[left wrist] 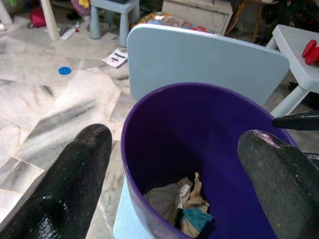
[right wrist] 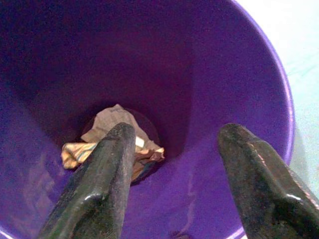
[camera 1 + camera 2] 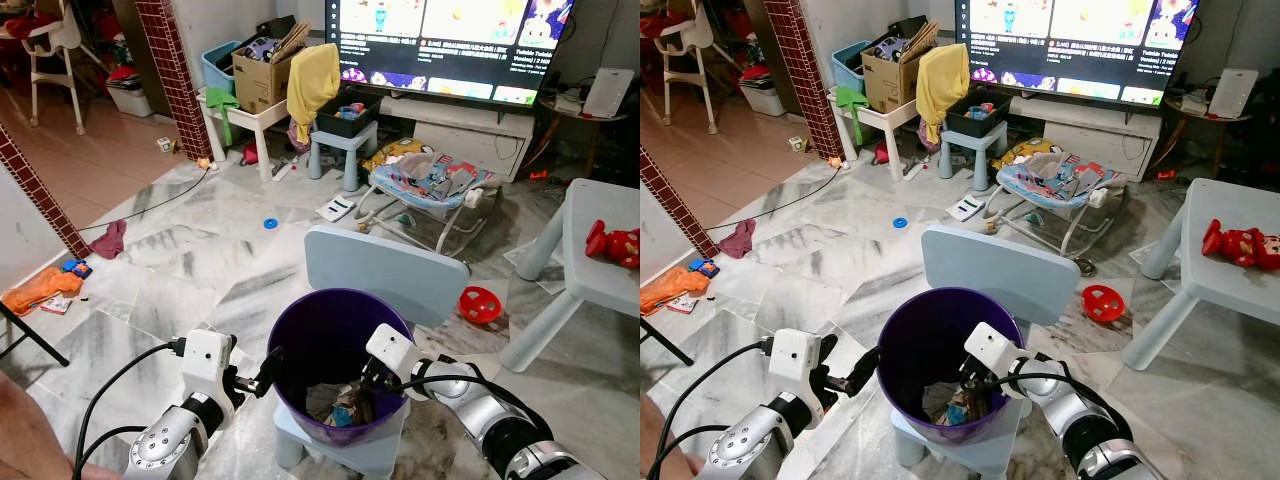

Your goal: Picking trash to rubbish bin

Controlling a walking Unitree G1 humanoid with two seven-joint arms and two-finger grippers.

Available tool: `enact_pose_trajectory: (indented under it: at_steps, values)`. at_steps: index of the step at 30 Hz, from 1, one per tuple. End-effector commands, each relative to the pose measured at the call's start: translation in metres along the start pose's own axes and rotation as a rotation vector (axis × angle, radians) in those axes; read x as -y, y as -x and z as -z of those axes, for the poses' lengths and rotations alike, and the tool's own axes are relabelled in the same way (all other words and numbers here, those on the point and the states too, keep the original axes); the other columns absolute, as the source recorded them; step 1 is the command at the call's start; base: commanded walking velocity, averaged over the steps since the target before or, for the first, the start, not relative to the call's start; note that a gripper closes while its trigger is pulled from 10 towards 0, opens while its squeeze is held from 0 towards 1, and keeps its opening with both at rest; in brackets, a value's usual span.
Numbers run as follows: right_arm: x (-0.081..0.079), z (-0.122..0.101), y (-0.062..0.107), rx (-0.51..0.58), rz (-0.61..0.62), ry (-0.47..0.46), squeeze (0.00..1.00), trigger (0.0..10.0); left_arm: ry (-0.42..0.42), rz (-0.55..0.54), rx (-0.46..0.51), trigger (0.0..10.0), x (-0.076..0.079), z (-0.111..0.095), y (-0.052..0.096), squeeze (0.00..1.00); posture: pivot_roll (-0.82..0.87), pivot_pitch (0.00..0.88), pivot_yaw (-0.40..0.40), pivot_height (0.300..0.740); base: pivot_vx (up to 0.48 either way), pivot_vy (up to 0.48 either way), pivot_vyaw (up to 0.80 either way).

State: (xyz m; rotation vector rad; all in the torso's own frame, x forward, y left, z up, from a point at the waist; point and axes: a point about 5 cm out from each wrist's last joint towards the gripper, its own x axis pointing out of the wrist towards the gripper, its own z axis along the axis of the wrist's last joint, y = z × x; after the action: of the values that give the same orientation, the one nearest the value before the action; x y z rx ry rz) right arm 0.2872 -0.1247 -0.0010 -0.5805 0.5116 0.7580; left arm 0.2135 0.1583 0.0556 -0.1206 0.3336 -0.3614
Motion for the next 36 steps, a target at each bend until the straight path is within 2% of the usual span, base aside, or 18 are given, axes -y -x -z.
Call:
enact_pose_trajectory:
  at_steps: [1,2,4,5,6,8,9,10,13,18,21,23,26,27,28,29,36]
  values:
    - [0.009,-0.01,0.0,0.044,0.032,0.006,1.0,10.0,-0.023,0.001,0.012,10.0,-0.002,-0.004,-0.003,0.0,0.07,0.0,0.019,0.74,0.0,0.0,0.0]
    - [0.022,-0.022,0.004,0.133,0.094,-0.036,1.0,10.0,-0.057,-0.037,0.062,10.0,-0.005,-0.017,-0.008,0.0,0.07,0.0,0.022,0.74,0.0,0.0,0.0]
    - [0.026,-0.026,0.006,0.162,0.115,-0.05,1.0,10.0,-0.066,-0.049,0.078,10.0,-0.007,-0.022,-0.009,0.0,0.07,0.0,0.022,0.74,0.0,0.0,0.0]
    - [0.033,-0.031,0.01,0.212,0.163,-0.085,1.0,10.0,-0.089,-0.084,0.108,10.0,-0.009,-0.03,-0.012,0.0,0.06,0.0,0.024,0.74,0.0,0.0,0.0]
    - [0.044,-0.038,0.018,0.297,0.229,-0.159,1.0,10.0,-0.124,-0.136,0.156,10.0,-0.012,-0.042,-0.015,0.0,0.05,0.0,0.025,0.74,0.0,0.0,0.0]
    - [0.052,-0.046,0.029,0.386,0.295,-0.236,1.0,10.0,-0.138,-0.163,0.19,10.0,-0.014,-0.051,-0.017,0.0,0.04,0.0,0.028,0.74,0.0,0.0,0.0]
    - [0.052,-0.046,0.029,0.386,0.295,-0.236,1.0,10.0,-0.138,-0.163,0.19,10.0,-0.014,-0.051,-0.017,0.0,0.04,0.0,0.028,0.74,0.0,0.0,0.0]
    - [0.058,-0.05,0.041,0.455,0.359,-0.288,1.0,10.0,-0.152,-0.173,0.224,10.0,-0.013,-0.06,-0.019,0.0,0.03,0.0,0.03,0.74,0.0,0.0,0.0]
    - [0.063,-0.056,0.064,0.547,0.464,-0.354,1.0,10.0,-0.172,-0.177,0.268,10.0,-0.007,-0.072,-0.024,0.0,0.01,0.0,0.036,0.74,0.0,0.0,0.0]
    - [0.064,-0.062,0.091,0.61,0.557,-0.376,1.0,10.0,-0.221,-0.17,0.311,10.0,0.001,-0.085,-0.03,0.0,-0.01,0.0,0.044,0.74,0.0,0.0,0.0]
    - [0.063,-0.066,0.119,0.649,0.641,-0.397,1.0,10.0,-0.225,-0.175,0.346,10.0,0.002,-0.094,-0.033,0.0,-0.02,0.0,0.05,0.74,0.0,0.0,0.0]
    - [0.064,-0.068,0.127,0.656,0.666,-0.403,1.0,10.0,-0.212,-0.177,0.345,10.0,0.001,-0.095,-0.035,0.0,-0.03,0.0,0.051,0.74,0.0,0.0,0.0]
    - [0.063,-0.07,0.131,0.664,0.661,-0.417,1.0,10.0,-0.204,-0.174,0.344,10.0,0.002,-0.095,-0.038,0.0,-0.03,0.0,0.051,0.74,0.0,0.0,0.0]
    - [0.064,-0.069,0.129,0.651,0.657,-0.421,0.68,10.0,-0.2,-0.171,0.345,10.0,0.003,-0.095,-0.039,0.0,-0.03,0.0,0.049,0.74,0.0,0.0,0.0]
    - [0.064,-0.068,0.129,0.64,0.655,-0.423,0.68,10.0,-0.198,-0.17,0.346,10.0,0.004,-0.095,-0.04,0.0,-0.03,0.0,0.049,0.74,0.0,0.0,0.0]
    - [0.065,-0.071,0.128,0.639,0.648,-0.431,0.0,10.0,-0.189,-0.174,0.35,10.0,0.004,-0.096,-0.041,0.0,-0.03,0.0,0.047,0.74,0.0,0.0,-0.8]
    - [0.064,-0.076,0.127,0.637,0.632,-0.428,0.0,10.0,-0.177,-0.189,0.352,10.0,0.002,-0.096,-0.042,0.0,-0.03,0.0,0.043,0.74,0.0,0.0,-0.8]
